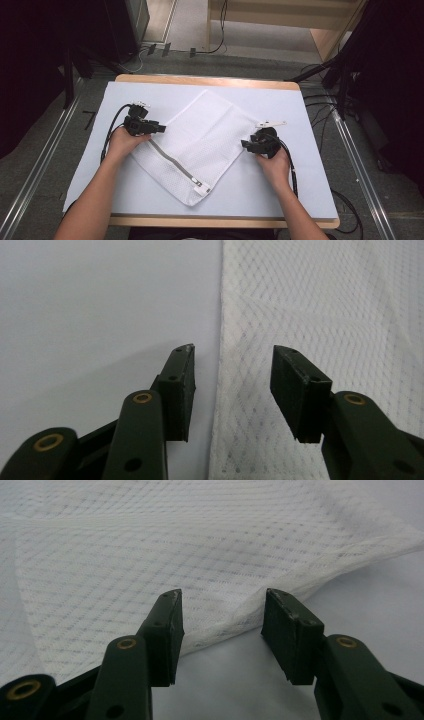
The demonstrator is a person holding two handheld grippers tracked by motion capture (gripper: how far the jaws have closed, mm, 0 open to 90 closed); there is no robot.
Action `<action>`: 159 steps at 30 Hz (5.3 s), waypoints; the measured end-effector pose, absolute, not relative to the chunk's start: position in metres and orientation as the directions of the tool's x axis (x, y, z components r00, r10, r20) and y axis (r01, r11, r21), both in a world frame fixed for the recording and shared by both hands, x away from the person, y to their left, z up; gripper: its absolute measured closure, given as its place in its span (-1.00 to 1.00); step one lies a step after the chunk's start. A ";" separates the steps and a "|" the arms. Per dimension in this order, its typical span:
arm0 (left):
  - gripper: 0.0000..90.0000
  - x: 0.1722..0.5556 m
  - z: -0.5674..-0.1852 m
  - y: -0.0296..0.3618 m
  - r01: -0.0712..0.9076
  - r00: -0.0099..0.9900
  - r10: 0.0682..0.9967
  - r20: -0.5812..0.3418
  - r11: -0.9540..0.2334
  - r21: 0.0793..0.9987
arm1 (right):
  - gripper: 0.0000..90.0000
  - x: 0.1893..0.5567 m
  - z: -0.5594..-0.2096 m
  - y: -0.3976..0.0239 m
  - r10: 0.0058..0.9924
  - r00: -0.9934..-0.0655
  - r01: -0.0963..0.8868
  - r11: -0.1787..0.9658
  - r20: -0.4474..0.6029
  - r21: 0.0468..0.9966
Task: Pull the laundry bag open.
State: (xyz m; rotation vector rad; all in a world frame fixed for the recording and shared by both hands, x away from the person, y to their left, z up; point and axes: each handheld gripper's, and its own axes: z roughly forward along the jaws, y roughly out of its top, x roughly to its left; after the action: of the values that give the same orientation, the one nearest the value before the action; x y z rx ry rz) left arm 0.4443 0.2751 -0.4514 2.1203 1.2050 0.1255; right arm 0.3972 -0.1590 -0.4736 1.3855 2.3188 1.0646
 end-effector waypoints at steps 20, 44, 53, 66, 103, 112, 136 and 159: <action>1.00 0.439 -0.454 0.269 0.719 0.579 0.785 -0.222 -0.364 0.592 | 0.99 0.399 -0.473 -0.152 0.857 -0.505 0.661 0.312 0.098 0.683; 1.00 0.403 -0.445 0.272 0.742 0.535 0.797 -0.281 -0.284 0.608 | 1.00 0.450 -0.463 -0.167 0.856 -0.476 0.708 0.236 0.203 0.665; 1.00 0.377 -0.444 0.269 0.732 0.529 0.812 -0.249 -0.287 0.618 | 1.00 0.476 -0.459 -0.162 0.844 -0.487 0.710 0.233 0.224 0.664; 1.00 0.346 -0.443 0.270 0.741 0.498 0.834 -0.238 -0.267 0.616 | 1.00 0.510 -0.462 -0.126 0.817 -0.524 0.696 0.247 0.241 0.674; 0.09 0.379 -0.423 0.237 0.701 0.600 0.748 -0.283 -0.321 0.637 | 0.60 0.416 -0.443 -0.150 0.767 -0.606 0.630 0.300 0.212 0.716; 0.06 0.377 -0.419 0.230 0.688 0.620 0.733 -0.282 -0.335 0.644 | 0.53 0.390 -0.447 -0.146 0.726 -0.648 0.616 0.321 0.230 0.719; 0.37 0.355 -0.410 0.185 0.623 0.721 0.632 -0.283 -0.415 0.662 | 1.00 0.341 -0.456 -0.133 0.641 -0.721 0.607 0.403 0.262 0.685; 0.64 0.344 -0.432 0.118 0.582 0.800 0.506 -0.322 -0.526 0.620 | 1.00 0.323 -0.476 -0.136 0.586 -0.779 0.549 0.468 0.223 0.692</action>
State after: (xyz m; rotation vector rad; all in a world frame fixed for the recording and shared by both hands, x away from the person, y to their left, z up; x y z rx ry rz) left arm 0.3436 0.1175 -0.4319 2.2339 0.7988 -0.1310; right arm 0.3230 -0.1363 -0.4761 1.0260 2.6517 1.2245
